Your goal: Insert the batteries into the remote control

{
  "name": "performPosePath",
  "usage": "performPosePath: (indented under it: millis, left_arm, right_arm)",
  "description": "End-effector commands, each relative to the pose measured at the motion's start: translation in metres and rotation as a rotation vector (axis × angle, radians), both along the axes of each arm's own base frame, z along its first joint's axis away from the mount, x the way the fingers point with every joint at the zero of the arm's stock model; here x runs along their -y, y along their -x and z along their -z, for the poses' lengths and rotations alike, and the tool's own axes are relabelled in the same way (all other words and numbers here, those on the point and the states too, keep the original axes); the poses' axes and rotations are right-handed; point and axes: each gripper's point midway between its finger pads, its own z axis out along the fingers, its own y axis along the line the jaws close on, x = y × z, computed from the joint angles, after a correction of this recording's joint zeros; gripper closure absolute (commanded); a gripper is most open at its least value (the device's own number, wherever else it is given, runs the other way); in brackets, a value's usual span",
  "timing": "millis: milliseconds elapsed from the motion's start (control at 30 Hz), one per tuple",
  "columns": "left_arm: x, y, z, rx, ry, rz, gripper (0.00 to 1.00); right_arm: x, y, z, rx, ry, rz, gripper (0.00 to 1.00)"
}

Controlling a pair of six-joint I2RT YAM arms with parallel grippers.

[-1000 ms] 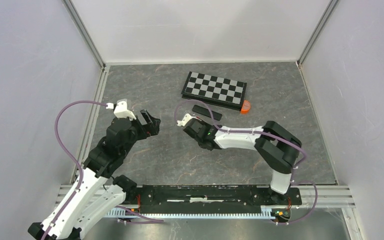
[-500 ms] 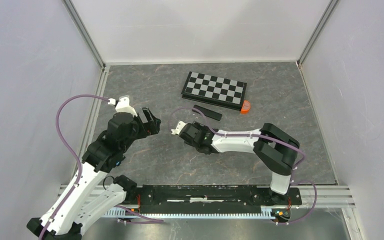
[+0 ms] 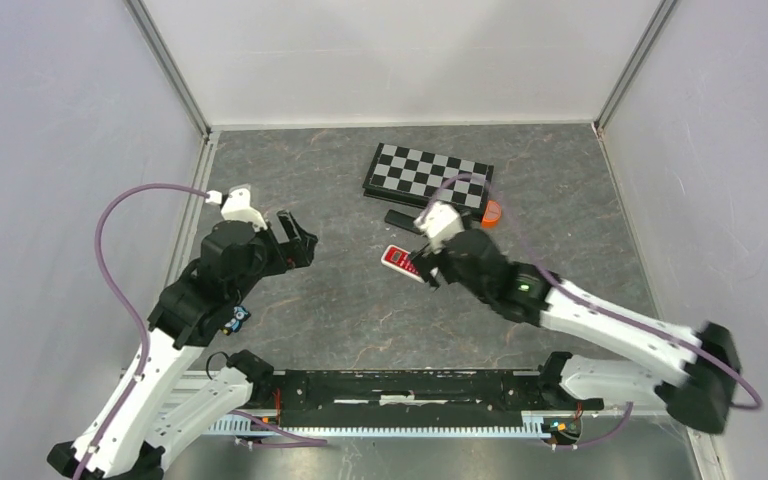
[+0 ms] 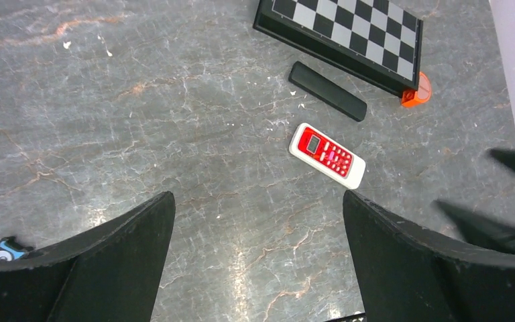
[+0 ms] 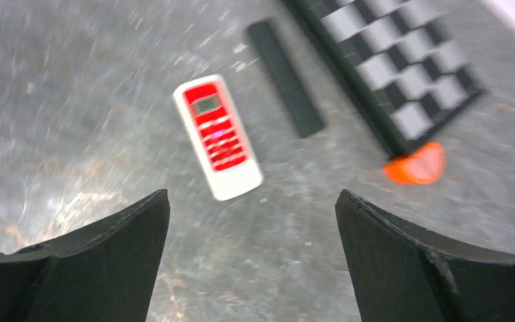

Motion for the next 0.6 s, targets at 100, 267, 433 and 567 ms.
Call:
performPosePath:
  millis: [100,267,433,567]
  left_arm:
    - [-0.026,0.016,-0.059,0.178,-0.059,0.003,0.0]
    - [-0.037,0.029,-0.087,0.249,-0.047,-0.007,0.0]
    - [-0.056,0.043,-0.11,0.319,-0.032,-0.062,0.0]
    - [-0.067,0.055,-0.127,0.38,-0.024,-0.076,0.0]
  right_arm:
    - [0.114,-0.004,-0.16,0.359,-0.287,0.376,0.02]
    - [0.207,0.021,-0.216,0.529,-0.345,0.648,0.02]
    - [0.266,0.051,-0.245,0.606,-0.463,0.76,0.02]
    - [0.316,0.079,-0.266,0.679,-0.527,0.846,0.02]
